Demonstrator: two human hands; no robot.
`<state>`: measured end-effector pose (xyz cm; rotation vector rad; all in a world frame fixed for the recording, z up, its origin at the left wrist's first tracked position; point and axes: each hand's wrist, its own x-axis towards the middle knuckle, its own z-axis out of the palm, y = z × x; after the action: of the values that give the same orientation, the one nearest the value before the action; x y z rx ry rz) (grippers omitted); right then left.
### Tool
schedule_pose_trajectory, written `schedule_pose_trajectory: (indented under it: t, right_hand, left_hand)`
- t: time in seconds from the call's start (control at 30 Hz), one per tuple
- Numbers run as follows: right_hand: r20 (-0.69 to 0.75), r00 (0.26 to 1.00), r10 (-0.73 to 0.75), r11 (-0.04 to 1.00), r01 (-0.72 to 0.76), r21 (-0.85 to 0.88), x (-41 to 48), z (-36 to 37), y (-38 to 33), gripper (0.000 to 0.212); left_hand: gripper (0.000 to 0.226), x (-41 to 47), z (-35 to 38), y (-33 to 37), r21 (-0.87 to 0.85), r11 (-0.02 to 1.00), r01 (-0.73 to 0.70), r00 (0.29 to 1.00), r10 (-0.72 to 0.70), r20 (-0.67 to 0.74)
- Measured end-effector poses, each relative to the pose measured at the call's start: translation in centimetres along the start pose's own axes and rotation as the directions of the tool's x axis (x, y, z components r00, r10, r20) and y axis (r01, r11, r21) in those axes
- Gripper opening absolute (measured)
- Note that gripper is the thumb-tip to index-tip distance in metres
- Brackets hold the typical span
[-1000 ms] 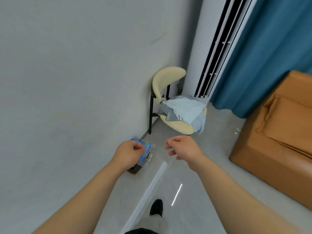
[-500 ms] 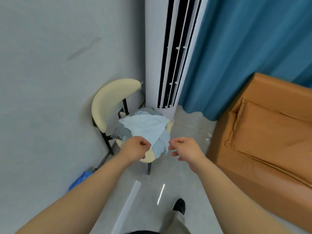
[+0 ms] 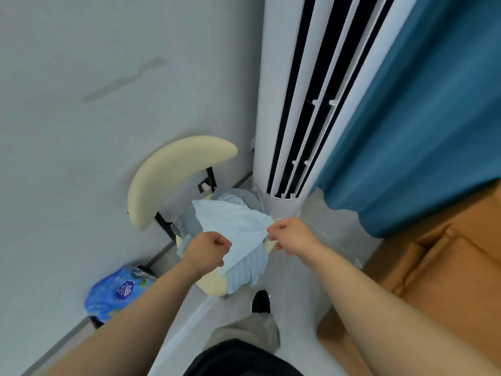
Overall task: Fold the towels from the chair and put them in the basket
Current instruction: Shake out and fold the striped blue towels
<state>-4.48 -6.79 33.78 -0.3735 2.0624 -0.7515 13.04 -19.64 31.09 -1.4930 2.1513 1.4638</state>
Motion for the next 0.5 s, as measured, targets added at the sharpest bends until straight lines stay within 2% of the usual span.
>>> schedule_pose_trajectory:
  t: [0.1,0.23,0.37,0.5]
  right_hand:
    - [0.020,0.999,-0.042,0.985,0.045,-0.164,4.7,-2.7,-0.7,0.030]
    - [0.108,0.991,-0.079,0.924,0.114,-0.366,8.8,-6.4,-2.2,0.029]
    - [0.210,0.967,-0.143,0.846,0.230,-0.482,13.7,-8.7,-4.6,0.025]
    - [0.385,0.914,-0.127,0.762,0.338,-0.553,19.5,-8.8,-5.3,0.027]
  left_hand:
    - [0.013,4.2,0.9,1.9,-0.044,0.998,0.042,0.999,-0.042,-0.007]
    - [0.015,6.9,1.6,4.5,-0.137,0.986,0.091,0.994,-0.097,-0.041]
    - [0.012,8.9,2.5,6.0,-0.211,0.966,0.150,0.980,-0.174,-0.098]
    - [0.012,10.5,5.3,6.0,-0.299,0.926,0.229,0.943,-0.288,-0.168]
